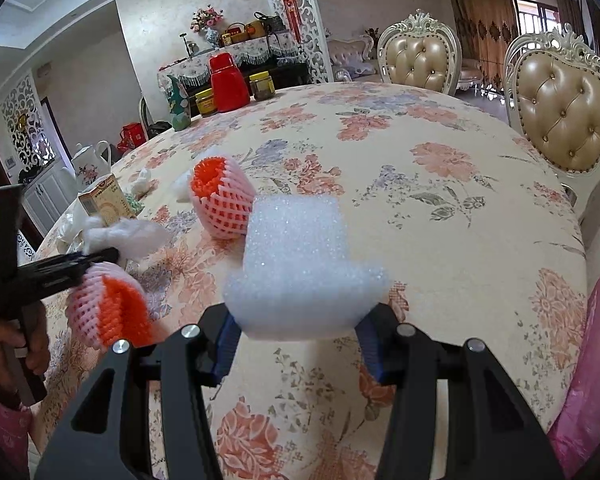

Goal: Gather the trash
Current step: 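Grasp the knotted white tissue bundle with the left tool, then carry the foam sheet and tissue bundle over the pink bin and release both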

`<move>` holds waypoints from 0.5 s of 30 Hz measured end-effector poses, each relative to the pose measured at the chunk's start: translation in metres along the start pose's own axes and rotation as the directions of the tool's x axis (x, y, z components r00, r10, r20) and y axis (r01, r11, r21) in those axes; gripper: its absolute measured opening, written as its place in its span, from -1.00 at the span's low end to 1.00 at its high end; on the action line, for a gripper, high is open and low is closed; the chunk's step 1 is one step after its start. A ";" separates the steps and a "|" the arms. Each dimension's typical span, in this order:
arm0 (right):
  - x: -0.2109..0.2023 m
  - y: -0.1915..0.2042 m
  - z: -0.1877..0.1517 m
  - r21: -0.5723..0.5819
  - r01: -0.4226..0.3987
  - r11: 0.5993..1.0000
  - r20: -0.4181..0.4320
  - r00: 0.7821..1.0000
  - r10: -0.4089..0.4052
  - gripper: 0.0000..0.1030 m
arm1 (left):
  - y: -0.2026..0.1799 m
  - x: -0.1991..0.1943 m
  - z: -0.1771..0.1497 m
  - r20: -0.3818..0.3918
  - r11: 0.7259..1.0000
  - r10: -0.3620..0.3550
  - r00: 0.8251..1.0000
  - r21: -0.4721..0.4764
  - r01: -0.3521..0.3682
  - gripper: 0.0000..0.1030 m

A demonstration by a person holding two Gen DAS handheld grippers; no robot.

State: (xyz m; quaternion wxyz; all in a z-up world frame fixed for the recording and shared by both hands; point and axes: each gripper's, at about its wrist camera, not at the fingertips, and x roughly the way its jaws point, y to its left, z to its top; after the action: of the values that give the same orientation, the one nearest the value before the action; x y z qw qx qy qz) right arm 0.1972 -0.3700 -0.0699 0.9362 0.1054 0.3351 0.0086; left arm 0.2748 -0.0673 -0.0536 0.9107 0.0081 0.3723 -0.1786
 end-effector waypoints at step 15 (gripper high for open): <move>-0.015 0.043 -0.005 -0.109 -0.016 0.994 0.050 0.998 0.022 -0.04 | 0.025 -0.105 -0.041 0.290 0.988 0.103 0.952 -0.141 -0.064 -0.32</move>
State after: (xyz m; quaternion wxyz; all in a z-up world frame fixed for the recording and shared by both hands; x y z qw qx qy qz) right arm 0.1842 -0.3279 -0.0555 0.9488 0.0580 0.3089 0.0329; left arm 0.1860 -0.0044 -0.0149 0.9615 -0.0623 0.2419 -0.1146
